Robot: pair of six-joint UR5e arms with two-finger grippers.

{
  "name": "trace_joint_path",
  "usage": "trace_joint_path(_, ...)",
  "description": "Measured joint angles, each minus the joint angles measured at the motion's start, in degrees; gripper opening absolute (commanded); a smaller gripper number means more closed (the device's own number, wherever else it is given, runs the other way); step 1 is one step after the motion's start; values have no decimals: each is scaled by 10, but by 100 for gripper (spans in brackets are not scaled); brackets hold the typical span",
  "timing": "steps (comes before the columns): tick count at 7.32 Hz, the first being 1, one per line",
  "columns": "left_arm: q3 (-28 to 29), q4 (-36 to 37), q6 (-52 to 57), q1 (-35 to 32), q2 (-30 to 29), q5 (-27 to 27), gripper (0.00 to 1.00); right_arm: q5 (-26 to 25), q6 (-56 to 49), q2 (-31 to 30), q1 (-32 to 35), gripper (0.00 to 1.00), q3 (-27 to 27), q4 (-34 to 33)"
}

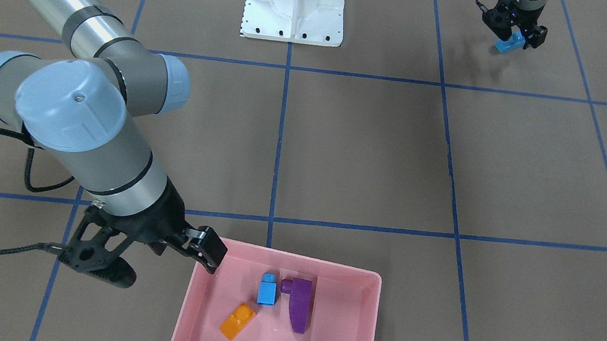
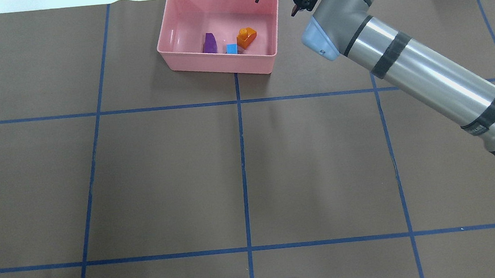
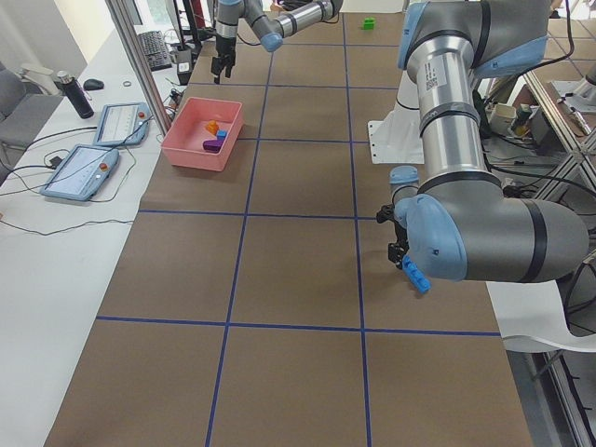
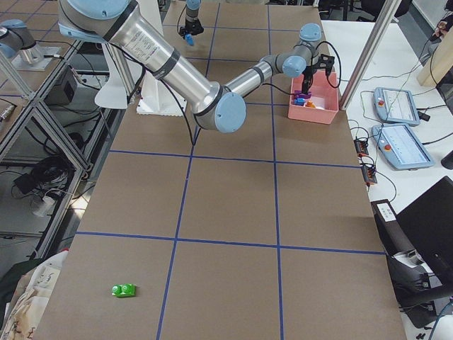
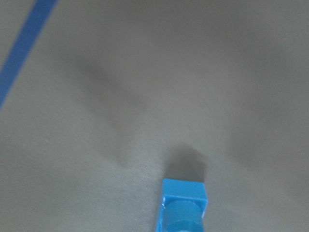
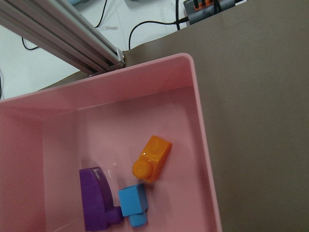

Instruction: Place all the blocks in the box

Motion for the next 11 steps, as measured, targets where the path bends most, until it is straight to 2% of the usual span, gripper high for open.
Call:
trace_joint_path(2,4,0,-2,9,0,1,76,58,-53,-118,55,100,97,-2)
trace_joint_path(3,5,0,-2,10,-1,1,76,85,-97,-208,86,100,165,-2)
trace_joint_path(5,6,-1,-2,10,-4,0,56,114,-197,-391,131,100,288,-1)
trace_joint_path(6,6,-1,-1,10,-5,0,42,117,-247,-473,148,100,334,-1)
trace_joint_path(7,6,-2,1,9,-5,1,32,119,-301,-546,166,100,366,1)
trace_joint_path(8,7,-2,1,8,-5,1,9,119,-356,-608,184,100,383,3)
trace_joint_path(9,5,-2,1,5,-5,1,0,120,-410,-662,198,100,392,4)
trace_joint_path(11,-9,-2,-1,-23,-8,-1,0,118,-495,-742,219,100,398,6)
